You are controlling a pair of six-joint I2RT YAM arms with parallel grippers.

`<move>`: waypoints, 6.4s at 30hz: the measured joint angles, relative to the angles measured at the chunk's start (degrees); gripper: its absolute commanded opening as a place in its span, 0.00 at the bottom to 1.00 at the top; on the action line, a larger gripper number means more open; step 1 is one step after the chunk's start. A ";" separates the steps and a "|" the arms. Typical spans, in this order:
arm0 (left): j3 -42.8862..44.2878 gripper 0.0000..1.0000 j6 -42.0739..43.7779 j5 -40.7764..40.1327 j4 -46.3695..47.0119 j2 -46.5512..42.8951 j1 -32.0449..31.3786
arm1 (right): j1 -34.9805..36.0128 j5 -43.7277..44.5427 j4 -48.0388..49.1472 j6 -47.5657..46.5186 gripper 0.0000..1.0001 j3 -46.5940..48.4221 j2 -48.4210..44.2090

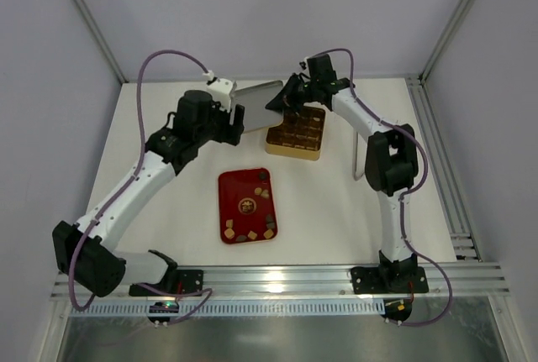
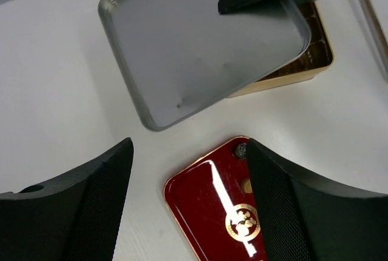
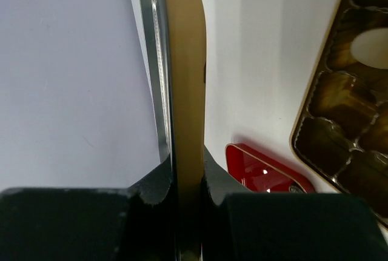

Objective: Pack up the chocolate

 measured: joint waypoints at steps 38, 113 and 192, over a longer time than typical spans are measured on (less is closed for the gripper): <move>-2.91 0.47 39.39 -36.46 18.97 16.44 -24.94 | -2.67 -5.81 -18.49 -6.58 0.04 -1.11 -8.09; 39.82 0.01 -67.04 64.41 42.91 64.52 7.19 | -16.50 15.04 6.40 -14.34 0.88 -34.73 -27.08; 44.37 0.57 -48.52 68.48 15.91 70.79 10.84 | -10.95 18.80 10.08 -14.29 0.81 -33.40 -15.78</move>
